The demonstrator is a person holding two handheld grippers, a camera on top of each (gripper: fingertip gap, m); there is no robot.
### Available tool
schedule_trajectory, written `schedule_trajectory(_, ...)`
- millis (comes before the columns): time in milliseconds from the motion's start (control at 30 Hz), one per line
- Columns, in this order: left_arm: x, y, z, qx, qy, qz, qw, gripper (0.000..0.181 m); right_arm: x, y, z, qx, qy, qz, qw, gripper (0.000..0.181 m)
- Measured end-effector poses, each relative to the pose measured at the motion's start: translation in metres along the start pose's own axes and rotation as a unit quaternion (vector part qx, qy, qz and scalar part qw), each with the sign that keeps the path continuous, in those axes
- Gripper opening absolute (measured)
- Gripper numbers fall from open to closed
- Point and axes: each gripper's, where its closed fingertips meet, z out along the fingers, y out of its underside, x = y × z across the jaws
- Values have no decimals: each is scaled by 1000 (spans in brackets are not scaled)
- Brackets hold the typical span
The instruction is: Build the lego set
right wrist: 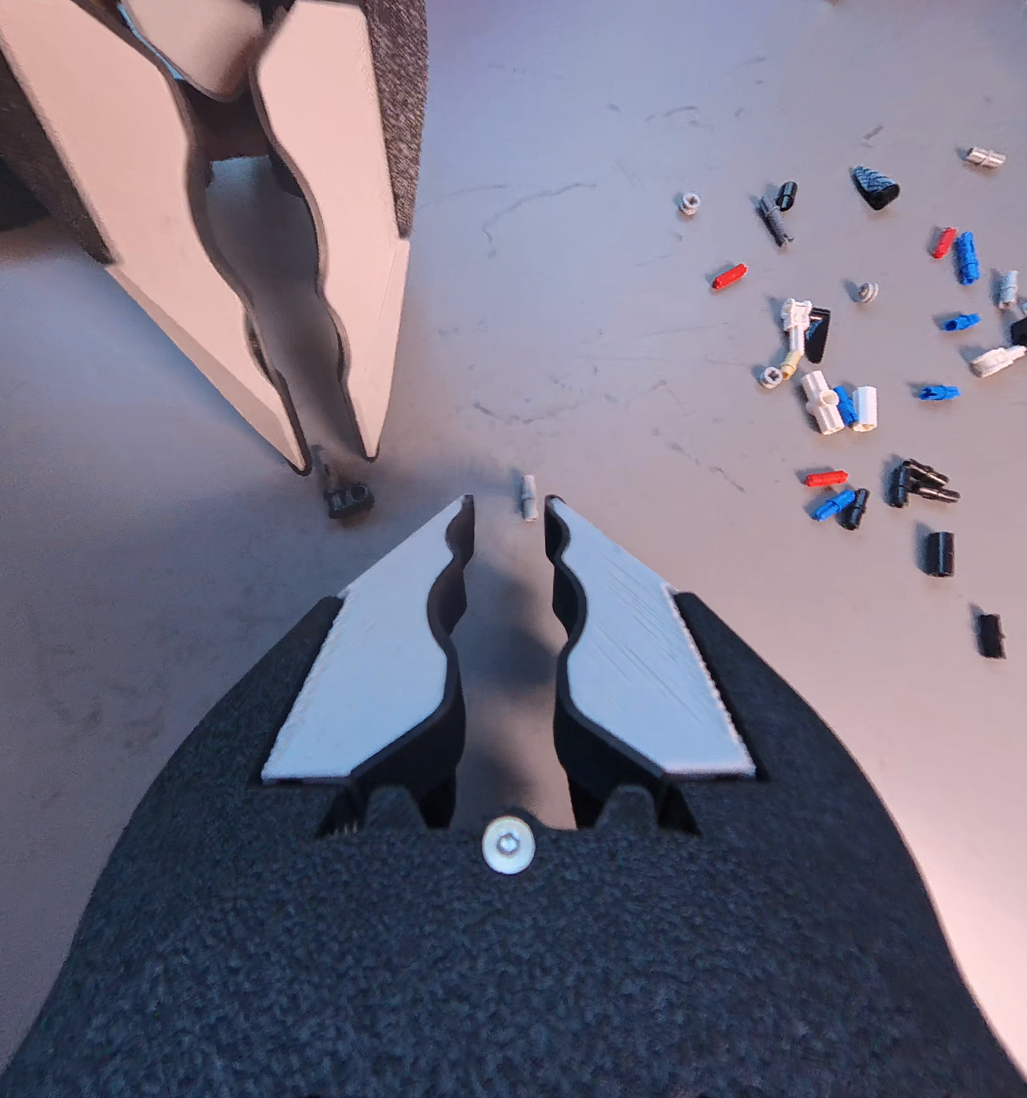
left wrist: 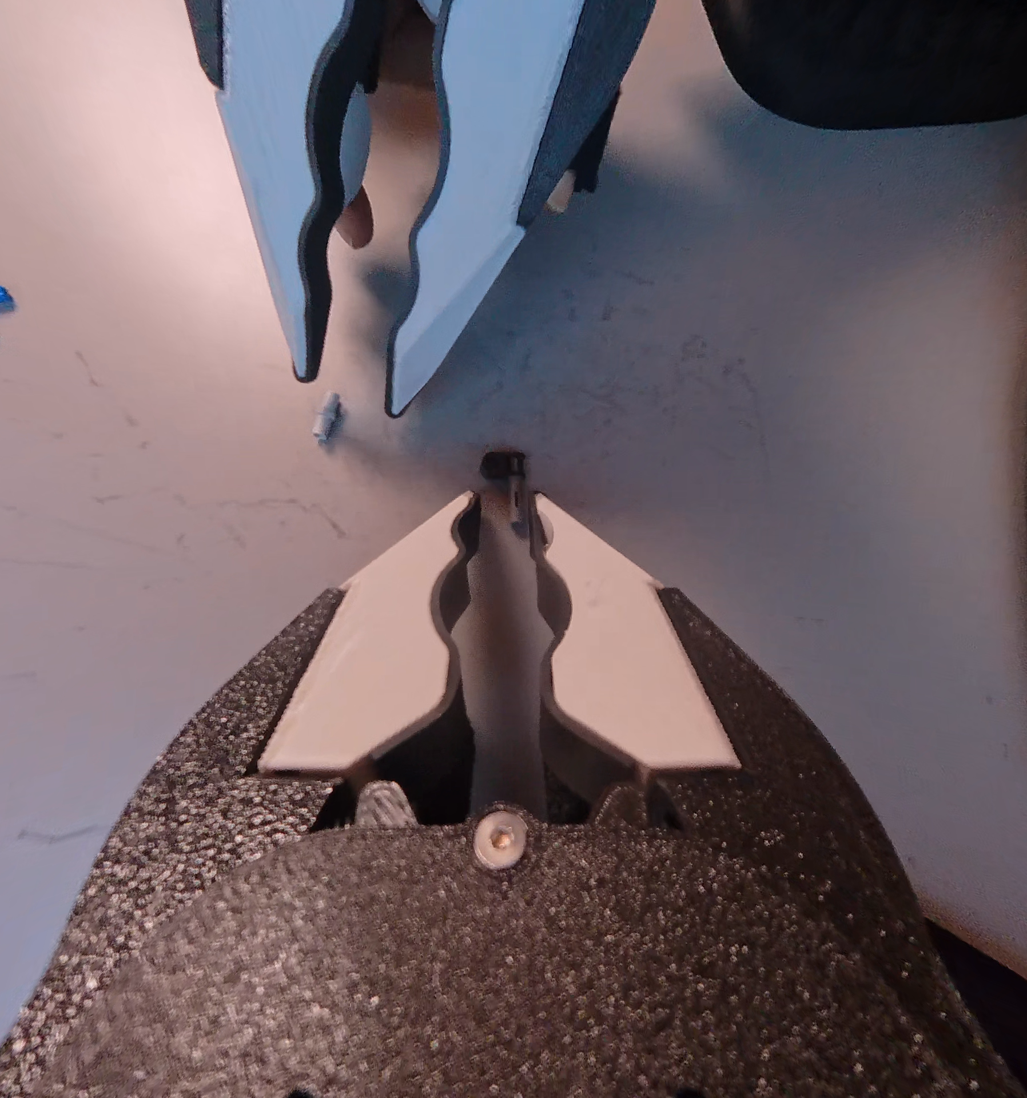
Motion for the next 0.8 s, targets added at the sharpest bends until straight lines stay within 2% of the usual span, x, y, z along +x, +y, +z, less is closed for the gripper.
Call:
schedule_trajectory(167,2,3,4,-6,9,3,1000,12,-35,-4,-21,27,-69,-56,996,23)
schedule_trajectory(300,1,1,6,-1,6,5,1000,4,-59,3,-22,23,-87,-95,991,23)
schedule_trajectory(433,0,-3,6,11,1,15,1000,4,-58,2,-15,22,-67,-106,992,23)
schedule_trajectory(533,4,-17,0,50,-7,55,997,4,-51,0,-14,30,-56,-91,994,25)
schedule_trajectory(633,3,-33,-10,95,-35,95,990,4,-49,-10,-22,70,-70,-52,994,25)
schedule_trajectory(700,4,-42,-15,119,-47,113,985,4,-46,-19,-31,104,-73,-32,991,17)
schedule_trajectory(800,4,-50,-21,141,-63,126,980,4,-43,-30,-41,138,-73,-20,988,16)
